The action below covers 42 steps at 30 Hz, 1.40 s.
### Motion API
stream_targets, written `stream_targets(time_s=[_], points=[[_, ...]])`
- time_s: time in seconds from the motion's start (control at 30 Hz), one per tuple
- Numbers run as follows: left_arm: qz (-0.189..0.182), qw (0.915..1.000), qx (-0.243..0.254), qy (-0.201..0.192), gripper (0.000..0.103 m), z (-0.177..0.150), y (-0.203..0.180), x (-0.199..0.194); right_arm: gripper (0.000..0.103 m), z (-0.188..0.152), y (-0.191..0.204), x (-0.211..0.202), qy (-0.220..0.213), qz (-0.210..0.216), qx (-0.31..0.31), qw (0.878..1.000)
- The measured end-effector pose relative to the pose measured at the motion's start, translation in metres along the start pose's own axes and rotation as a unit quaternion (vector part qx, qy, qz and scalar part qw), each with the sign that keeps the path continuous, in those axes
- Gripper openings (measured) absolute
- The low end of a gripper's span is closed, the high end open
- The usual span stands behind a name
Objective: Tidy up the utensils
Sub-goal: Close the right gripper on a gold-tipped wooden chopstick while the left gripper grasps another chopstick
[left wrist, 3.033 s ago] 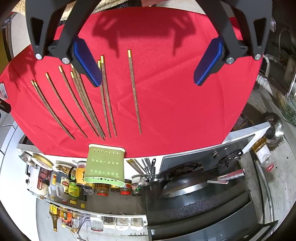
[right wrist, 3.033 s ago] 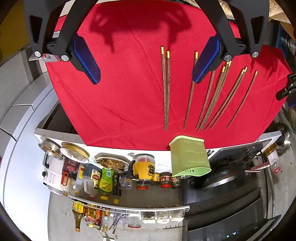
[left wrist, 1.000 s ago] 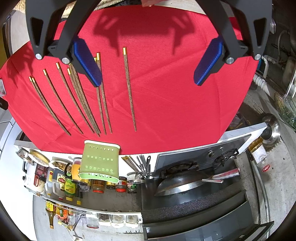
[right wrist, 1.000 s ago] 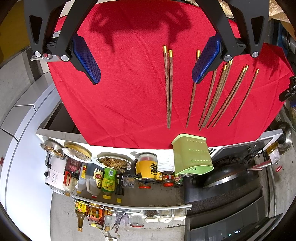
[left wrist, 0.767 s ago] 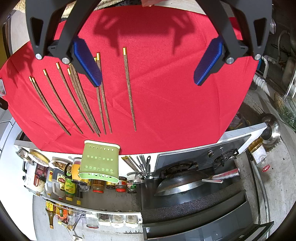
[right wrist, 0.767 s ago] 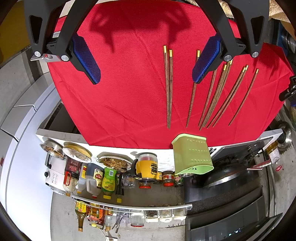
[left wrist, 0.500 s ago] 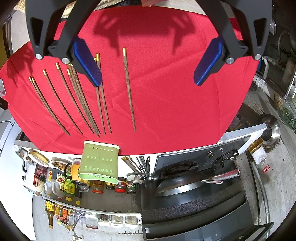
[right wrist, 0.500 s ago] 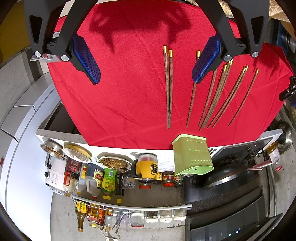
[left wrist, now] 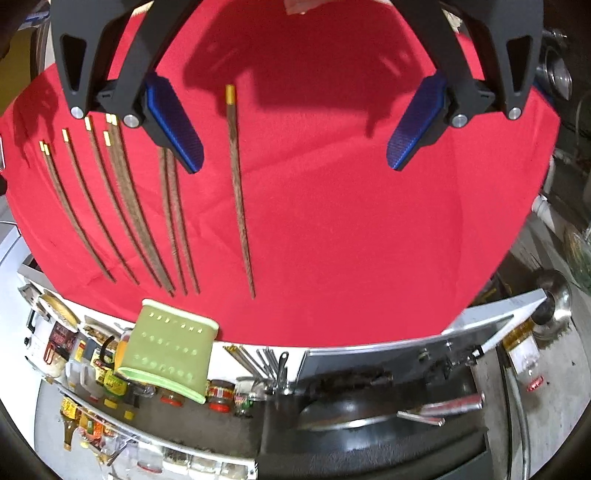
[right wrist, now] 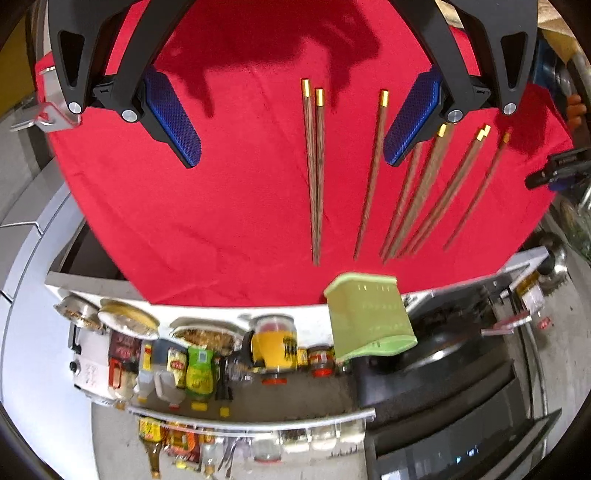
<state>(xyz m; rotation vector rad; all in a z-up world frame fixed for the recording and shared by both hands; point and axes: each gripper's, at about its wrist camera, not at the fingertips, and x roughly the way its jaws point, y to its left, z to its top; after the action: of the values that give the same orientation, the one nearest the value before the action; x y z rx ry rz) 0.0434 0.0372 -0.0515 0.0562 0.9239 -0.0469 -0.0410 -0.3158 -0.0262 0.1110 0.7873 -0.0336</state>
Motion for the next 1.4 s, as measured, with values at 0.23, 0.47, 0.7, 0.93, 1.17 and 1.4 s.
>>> stream_targets(time_s=[0.23, 0.47, 0.7, 0.93, 1.17, 1.4], points=[[-0.004, 0.9996, 0.006, 0.029, 0.097, 0.002, -0.010, 0.034, 0.096, -0.010, 0.002, 0.035, 0.035, -0.016, -0.002, 0.999], [-0.004, 0.9987, 0.022, 0.046, 0.097, 0.006, -0.021, 0.054, 0.067, -0.009, 0.003, 0.057, 0.048, -0.018, -0.016, 0.999], [-0.007, 0.9978, 0.017, 0.064, 0.098, 0.008, -0.019, 0.068, 0.050, -0.002, 0.006, 0.075, 0.068, 0.001, -0.028, 0.997], [-0.015, 0.9975, 0.024, 0.065, 0.098, 0.010, -0.017, 0.068, 0.026, 0.004, 0.015, 0.089, 0.083, 0.011, -0.051, 0.995], [-0.031, 0.9963, 0.040, 0.069, 0.098, 0.010, -0.016, 0.069, 0.024, 0.008, 0.019, 0.098, 0.079, 0.017, -0.063, 0.995], [-0.038, 0.9962, 0.054, 0.057, 0.094, -0.006, -0.024, 0.056, 0.024, -0.001, 0.020, 0.088, 0.075, 0.013, -0.076, 0.994]])
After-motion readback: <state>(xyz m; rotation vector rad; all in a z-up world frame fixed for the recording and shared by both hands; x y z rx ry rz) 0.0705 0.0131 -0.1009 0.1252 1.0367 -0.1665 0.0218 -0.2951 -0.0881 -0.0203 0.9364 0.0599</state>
